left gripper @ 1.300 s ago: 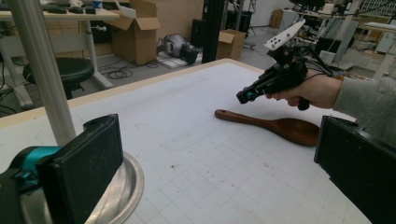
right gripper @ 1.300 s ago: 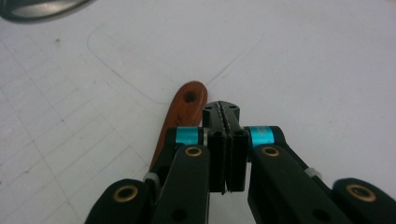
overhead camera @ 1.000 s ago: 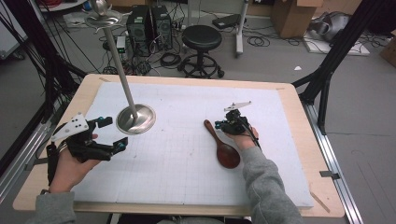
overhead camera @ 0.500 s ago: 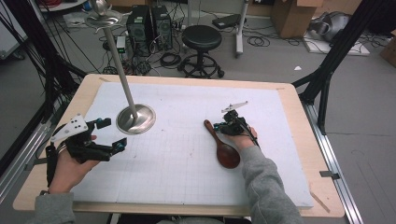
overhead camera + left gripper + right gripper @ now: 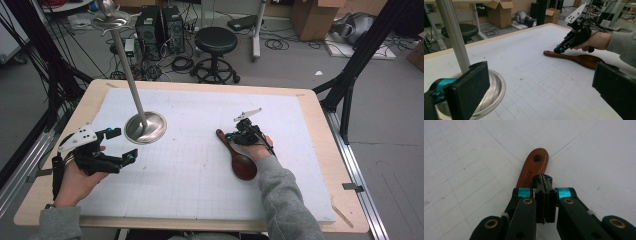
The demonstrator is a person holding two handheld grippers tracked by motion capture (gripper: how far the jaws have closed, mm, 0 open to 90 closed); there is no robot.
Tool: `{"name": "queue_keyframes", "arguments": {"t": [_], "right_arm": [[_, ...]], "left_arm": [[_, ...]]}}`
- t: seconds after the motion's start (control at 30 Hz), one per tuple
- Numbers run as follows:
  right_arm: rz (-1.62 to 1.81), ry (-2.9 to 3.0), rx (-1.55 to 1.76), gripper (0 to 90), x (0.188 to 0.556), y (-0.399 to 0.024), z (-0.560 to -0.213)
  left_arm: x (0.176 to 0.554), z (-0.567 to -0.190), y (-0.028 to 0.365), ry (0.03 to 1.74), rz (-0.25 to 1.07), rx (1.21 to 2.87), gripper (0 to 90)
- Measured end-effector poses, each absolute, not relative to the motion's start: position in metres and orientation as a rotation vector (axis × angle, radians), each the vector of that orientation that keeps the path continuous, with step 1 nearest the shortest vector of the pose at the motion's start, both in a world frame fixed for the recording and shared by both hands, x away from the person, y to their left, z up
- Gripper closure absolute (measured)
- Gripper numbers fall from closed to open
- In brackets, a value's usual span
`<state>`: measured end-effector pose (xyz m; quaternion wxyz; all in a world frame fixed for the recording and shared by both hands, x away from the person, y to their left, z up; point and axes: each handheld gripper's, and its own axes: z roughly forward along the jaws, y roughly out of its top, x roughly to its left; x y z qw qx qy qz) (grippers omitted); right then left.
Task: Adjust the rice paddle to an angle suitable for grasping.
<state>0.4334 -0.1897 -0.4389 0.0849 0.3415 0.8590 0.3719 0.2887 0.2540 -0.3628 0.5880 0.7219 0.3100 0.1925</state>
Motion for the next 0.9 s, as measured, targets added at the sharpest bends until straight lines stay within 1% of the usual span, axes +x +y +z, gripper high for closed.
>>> {"name": "queue_keyframes", "arguments": {"t": [0.6,0.9], "right_arm": [[1.106,2.667,0.845,89.8,0.426,-0.173,-0.437],[1.050,2.761,0.690,89.8,0.420,-0.147,-0.433]], "left_arm": [[0.290,-0.366,0.252,0.725,0.443,1.693,1.8],[0.290,-0.366,0.253,0.725,0.444,1.695,1.8]]}}
